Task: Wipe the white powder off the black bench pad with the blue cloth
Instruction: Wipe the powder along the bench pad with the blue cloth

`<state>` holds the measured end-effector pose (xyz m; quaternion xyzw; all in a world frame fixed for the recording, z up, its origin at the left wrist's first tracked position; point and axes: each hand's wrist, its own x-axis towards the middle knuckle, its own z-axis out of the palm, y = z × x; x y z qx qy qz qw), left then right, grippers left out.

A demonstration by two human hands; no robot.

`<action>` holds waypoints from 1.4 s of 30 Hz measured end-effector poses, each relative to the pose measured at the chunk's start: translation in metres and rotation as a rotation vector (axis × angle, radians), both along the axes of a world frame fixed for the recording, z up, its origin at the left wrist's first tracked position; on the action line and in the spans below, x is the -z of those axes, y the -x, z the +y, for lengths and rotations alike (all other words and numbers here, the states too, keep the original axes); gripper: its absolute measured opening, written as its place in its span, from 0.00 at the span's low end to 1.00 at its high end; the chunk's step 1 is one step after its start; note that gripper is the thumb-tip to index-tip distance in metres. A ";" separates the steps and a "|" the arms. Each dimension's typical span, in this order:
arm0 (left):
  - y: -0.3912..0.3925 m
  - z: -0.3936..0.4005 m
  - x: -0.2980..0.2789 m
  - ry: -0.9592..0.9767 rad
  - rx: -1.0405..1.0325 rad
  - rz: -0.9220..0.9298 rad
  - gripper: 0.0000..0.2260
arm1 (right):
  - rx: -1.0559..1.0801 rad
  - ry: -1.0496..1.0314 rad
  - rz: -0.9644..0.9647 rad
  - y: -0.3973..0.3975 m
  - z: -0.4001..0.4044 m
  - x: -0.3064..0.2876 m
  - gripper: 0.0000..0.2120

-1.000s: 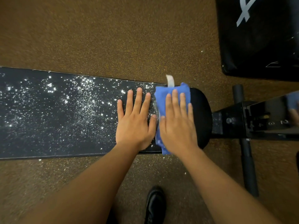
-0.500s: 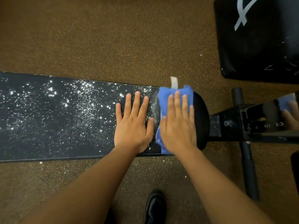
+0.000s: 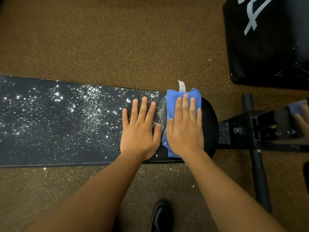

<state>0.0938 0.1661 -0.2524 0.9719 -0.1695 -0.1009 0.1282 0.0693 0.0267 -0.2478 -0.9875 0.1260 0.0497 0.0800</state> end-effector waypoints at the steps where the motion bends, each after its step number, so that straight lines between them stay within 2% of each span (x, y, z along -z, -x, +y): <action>1: 0.000 0.001 0.000 0.003 -0.002 0.002 0.29 | -0.029 0.009 0.003 0.007 0.002 0.001 0.33; 8: -0.008 0.017 -0.012 0.112 0.036 0.015 0.31 | -0.039 0.013 0.010 0.011 0.000 0.001 0.33; 12: -0.024 0.060 -0.018 -0.013 0.067 -0.078 0.30 | -0.011 0.004 0.018 0.010 0.002 0.000 0.34; 21: -0.025 0.092 -0.006 -0.065 0.044 -0.022 0.30 | 0.117 -0.022 0.033 -0.029 0.020 -0.002 0.30; 24: -0.022 0.092 -0.002 -0.072 0.040 -0.014 0.30 | 0.058 -0.017 0.013 -0.026 0.034 -0.001 0.30; 27: -0.022 0.093 -0.001 -0.077 0.037 -0.018 0.30 | -0.115 -0.016 0.024 0.019 0.040 -0.003 0.31; 30: -0.022 0.092 -0.001 -0.078 0.039 -0.018 0.30 | -0.232 -0.015 0.059 0.055 0.010 -0.002 0.30; 33: -0.022 0.091 -0.002 -0.078 0.038 -0.012 0.30 | -0.064 0.000 0.061 0.040 -0.020 -0.003 0.32; 37: -0.022 0.092 -0.003 -0.073 0.040 -0.008 0.30 | 0.182 0.000 0.035 -0.024 0.003 -0.002 0.32; 39: -0.022 0.092 -0.003 -0.063 0.040 -0.008 0.30 | 0.187 -0.010 0.030 -0.038 0.027 -0.001 0.31; 42: -0.022 0.092 -0.003 -0.055 0.042 -0.012 0.30 | 0.009 0.010 0.027 -0.012 0.056 -0.001 0.32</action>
